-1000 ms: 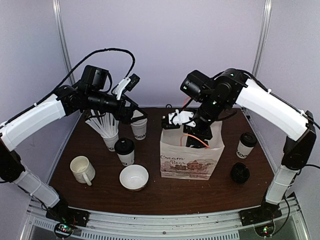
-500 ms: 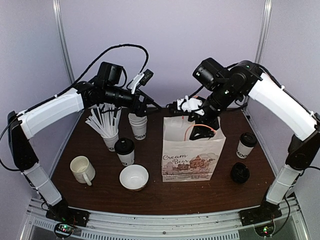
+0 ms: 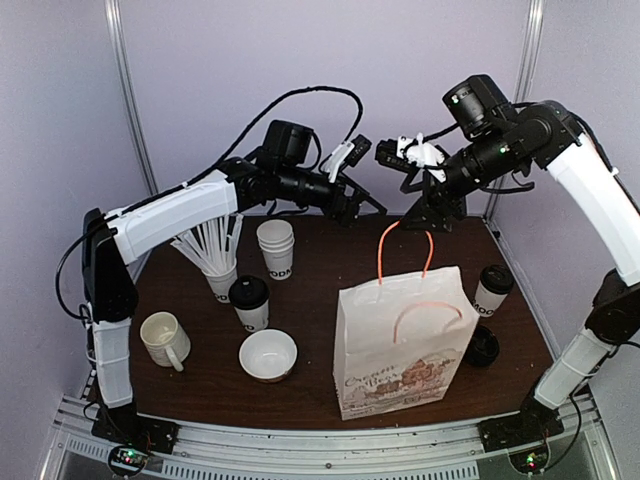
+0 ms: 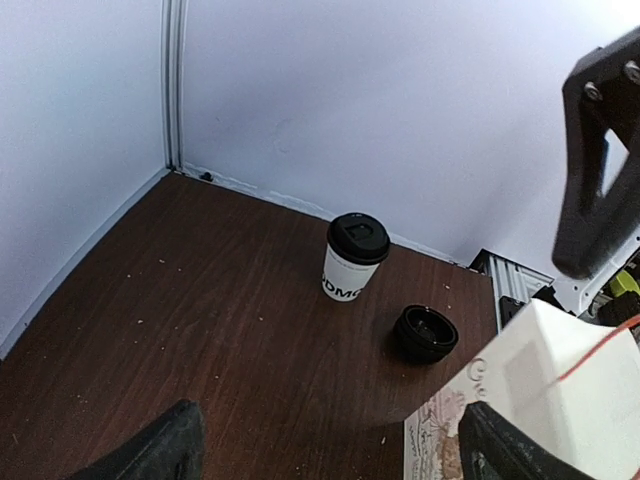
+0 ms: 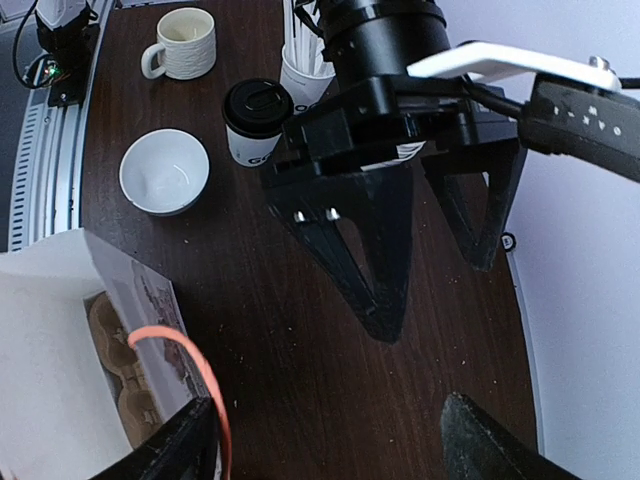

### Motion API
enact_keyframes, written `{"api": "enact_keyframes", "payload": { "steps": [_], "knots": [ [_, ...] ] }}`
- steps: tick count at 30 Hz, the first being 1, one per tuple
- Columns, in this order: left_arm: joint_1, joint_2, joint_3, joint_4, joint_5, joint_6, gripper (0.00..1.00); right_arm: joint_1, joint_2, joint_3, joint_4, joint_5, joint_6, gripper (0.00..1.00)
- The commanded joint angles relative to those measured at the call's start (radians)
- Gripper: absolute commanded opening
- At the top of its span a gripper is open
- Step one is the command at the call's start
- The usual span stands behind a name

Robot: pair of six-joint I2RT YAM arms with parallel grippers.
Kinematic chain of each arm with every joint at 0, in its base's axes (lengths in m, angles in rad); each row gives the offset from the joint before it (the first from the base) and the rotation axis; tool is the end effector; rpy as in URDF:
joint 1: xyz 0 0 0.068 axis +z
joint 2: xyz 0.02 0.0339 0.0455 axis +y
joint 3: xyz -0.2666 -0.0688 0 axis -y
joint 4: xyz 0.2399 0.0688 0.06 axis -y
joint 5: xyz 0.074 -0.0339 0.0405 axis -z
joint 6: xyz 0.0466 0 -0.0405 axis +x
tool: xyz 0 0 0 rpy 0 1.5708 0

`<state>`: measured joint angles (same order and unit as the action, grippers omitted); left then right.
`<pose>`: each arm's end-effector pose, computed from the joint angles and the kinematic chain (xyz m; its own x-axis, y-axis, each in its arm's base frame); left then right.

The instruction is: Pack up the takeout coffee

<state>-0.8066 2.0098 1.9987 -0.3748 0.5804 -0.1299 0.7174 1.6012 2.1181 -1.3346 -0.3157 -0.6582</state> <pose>0.3127 -0.3631 0.3696 -0.3820 0.2420 -0.8919 0.9135 0.2453 -0.3247 0.2074 0.2002 0.4644 0.0452 -0.7322 -0.6796 -0.9572 0.1628 -0.2391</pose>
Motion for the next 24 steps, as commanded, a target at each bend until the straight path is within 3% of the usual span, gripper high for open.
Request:
{"api": "enact_keyframes", "payload": {
  "steps": [1,7,11,17,24],
  "knots": [
    [0.001,0.039,0.076,0.007,0.038,-0.051,0.91,-0.004,-0.013,-0.044,0.032,-0.031,0.017,0.79],
    [-0.006,-0.075,-0.043,0.044,-0.047,-0.034,0.91,-0.014,-0.038,-0.073,0.043,-0.035,0.017,0.79],
    [-0.006,-0.116,-0.035,-0.005,-0.073,0.004,0.91,-0.019,-0.036,-0.067,0.031,-0.060,0.015,0.71],
    [-0.010,-0.157,-0.022,-0.127,0.064,-0.017,0.84,-0.040,-0.057,-0.056,0.011,-0.110,0.032,0.74],
    [-0.103,-0.153,-0.025,-0.223,0.159,0.037,0.86,-0.089,-0.065,-0.031,-0.016,-0.221,0.043,0.76]
  ]
}}
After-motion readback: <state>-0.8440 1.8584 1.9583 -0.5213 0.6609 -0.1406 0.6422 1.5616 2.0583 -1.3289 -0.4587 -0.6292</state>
